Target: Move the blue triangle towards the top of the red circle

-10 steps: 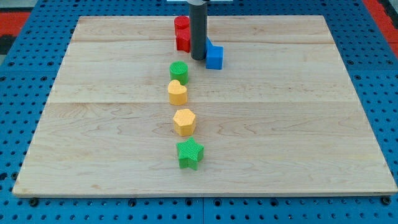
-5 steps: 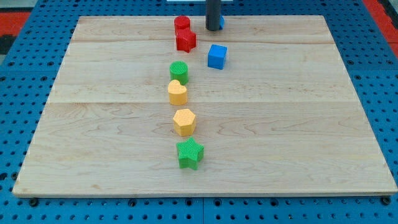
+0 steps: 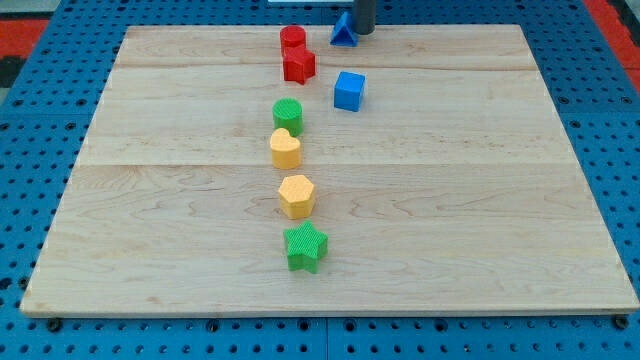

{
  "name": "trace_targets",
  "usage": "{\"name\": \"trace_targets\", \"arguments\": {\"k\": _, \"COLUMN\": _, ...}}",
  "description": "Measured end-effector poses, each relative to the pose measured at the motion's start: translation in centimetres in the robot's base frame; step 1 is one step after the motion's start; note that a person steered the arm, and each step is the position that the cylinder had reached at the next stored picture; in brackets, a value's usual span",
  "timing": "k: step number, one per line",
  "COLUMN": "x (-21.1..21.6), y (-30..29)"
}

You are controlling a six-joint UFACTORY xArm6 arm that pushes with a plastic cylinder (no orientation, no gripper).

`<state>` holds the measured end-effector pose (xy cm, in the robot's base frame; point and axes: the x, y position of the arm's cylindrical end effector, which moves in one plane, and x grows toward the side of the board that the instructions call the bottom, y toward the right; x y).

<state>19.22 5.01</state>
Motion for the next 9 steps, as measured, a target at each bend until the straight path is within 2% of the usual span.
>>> {"name": "trace_targets", "arguments": {"k": 5, "x": 0.2, "y": -5.0}}
{"name": "trace_targets", "arguments": {"k": 9, "x": 0.1, "y": -4.2}}
